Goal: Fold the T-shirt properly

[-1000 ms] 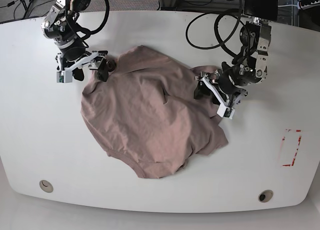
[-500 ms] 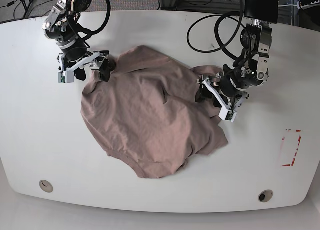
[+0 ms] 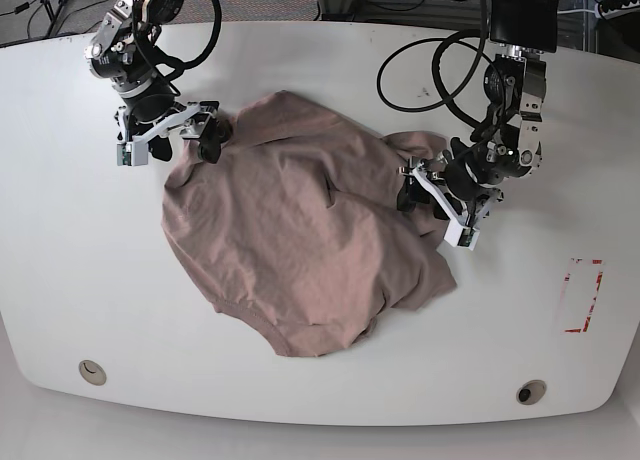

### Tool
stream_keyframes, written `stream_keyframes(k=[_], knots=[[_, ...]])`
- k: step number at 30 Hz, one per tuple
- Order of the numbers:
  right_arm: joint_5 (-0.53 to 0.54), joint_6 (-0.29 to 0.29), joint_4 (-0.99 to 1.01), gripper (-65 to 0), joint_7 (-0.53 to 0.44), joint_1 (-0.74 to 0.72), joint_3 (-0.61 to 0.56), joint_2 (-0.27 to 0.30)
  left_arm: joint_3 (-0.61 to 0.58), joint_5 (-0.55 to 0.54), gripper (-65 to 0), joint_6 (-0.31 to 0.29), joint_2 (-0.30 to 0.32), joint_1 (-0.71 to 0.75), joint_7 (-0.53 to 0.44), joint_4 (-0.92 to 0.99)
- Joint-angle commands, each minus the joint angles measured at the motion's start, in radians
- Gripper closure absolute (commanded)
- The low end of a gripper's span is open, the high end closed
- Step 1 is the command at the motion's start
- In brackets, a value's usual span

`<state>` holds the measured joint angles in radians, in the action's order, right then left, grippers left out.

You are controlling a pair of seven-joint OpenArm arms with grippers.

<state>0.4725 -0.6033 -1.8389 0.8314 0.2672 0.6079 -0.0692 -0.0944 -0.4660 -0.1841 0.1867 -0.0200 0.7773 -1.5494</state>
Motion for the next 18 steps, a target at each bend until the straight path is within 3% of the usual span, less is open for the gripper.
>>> stream_keyframes(k=[1, 12, 18], knots=[[0.017, -0.011, -0.020, -52.7, -0.023, -0.006, 0.003, 0.008, -0.009, -0.011, -38.4, -0.005, -0.012, -0.031, -0.012, 0.009], [0.018, -0.014, -0.018, -52.6, -0.021, -0.005, 0.000, 0.008, -0.019, -0.008, -37.7, -0.004, -0.058, -0.043, -0.009, 0.032], [0.017, -0.013, -0.018, -52.4, -0.020, -0.003, -0.002, 0.008, -0.011, 0.001, -32.4, -0.004, -0.071, -0.033, -0.009, 0.024]])
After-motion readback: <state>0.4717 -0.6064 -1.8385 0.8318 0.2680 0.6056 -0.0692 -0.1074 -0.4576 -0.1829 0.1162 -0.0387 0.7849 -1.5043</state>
